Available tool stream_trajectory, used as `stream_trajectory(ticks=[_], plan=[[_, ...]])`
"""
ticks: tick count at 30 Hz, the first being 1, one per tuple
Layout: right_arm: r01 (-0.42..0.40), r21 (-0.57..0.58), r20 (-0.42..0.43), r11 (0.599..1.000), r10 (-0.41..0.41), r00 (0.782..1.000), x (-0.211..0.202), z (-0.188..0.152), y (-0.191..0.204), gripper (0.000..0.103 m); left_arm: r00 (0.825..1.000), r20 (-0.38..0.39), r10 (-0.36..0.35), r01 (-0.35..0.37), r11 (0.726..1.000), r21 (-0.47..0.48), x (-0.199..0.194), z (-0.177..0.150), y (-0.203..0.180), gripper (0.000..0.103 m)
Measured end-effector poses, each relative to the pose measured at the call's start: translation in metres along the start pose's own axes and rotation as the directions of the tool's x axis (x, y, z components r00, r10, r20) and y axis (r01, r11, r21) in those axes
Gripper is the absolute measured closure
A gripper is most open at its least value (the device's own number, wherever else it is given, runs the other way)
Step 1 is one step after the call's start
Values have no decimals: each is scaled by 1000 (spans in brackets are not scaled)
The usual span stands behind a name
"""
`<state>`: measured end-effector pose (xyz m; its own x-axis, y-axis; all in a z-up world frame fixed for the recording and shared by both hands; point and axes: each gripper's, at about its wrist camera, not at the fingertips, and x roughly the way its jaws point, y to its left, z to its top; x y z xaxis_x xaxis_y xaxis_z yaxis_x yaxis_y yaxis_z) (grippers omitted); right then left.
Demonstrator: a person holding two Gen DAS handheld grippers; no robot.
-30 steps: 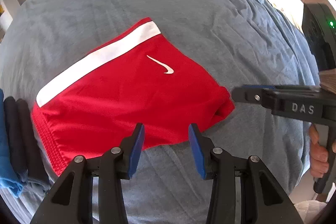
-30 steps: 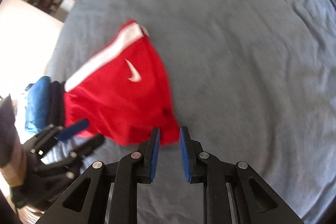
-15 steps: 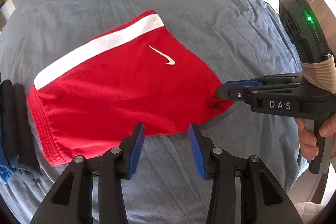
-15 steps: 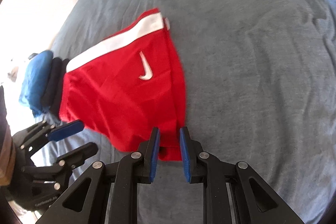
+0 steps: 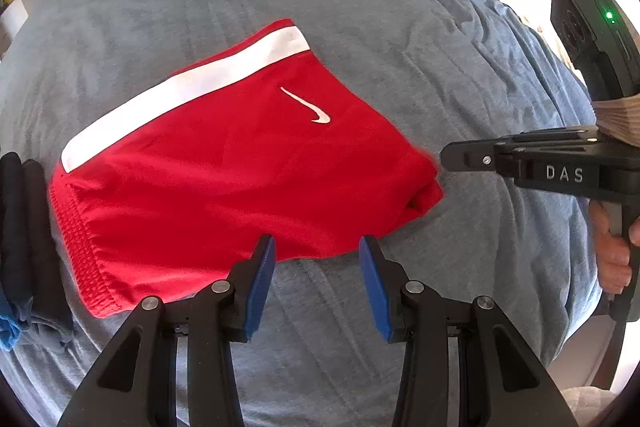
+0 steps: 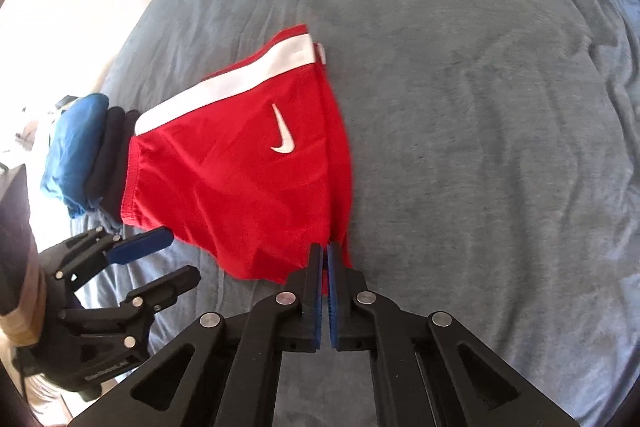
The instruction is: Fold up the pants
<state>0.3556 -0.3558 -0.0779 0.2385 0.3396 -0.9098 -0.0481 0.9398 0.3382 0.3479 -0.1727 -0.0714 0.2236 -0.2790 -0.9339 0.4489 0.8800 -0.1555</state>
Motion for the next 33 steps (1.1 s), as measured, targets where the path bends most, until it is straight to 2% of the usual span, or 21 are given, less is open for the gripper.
stream_trajectory(ticks=[5, 9, 13, 15, 20, 27, 33], plan=[[32, 18, -5, 999, -32, 999, -6, 1, -12, 101, 1000, -3, -1, 1, 1000, 2, 1, 0, -2, 61], [-7, -9, -32, 1000, 7, 999, -2, -3, -11, 97, 1000, -13, 2, -2, 1000, 4, 3, -1, -3, 61], [-14, -121, -63, 992, 6, 998, 6, -6, 2, 77, 1000, -16, 12, -12, 1000, -1, 4, -2, -6, 60], [0, -203, -58, 979, -12, 998, 7, -7, 10, 77, 1000, -8, 17, -17, 1000, -8, 3, -2, -8, 58], [50, -410, -23, 911, -65, 998, 9, -12, 28, 77, 999, 17, 42, -42, 999, -10, 5, -1, -15, 58], [70, -440, -12, 895, -83, 996, 19, -9, 29, 78, 999, 8, 41, -41, 999, -5, 7, -2, -17, 58], [76, -429, -11, 900, -89, 996, 23, -8, 26, 78, 999, -9, 36, -36, 999, -16, 8, -3, -12, 58]])
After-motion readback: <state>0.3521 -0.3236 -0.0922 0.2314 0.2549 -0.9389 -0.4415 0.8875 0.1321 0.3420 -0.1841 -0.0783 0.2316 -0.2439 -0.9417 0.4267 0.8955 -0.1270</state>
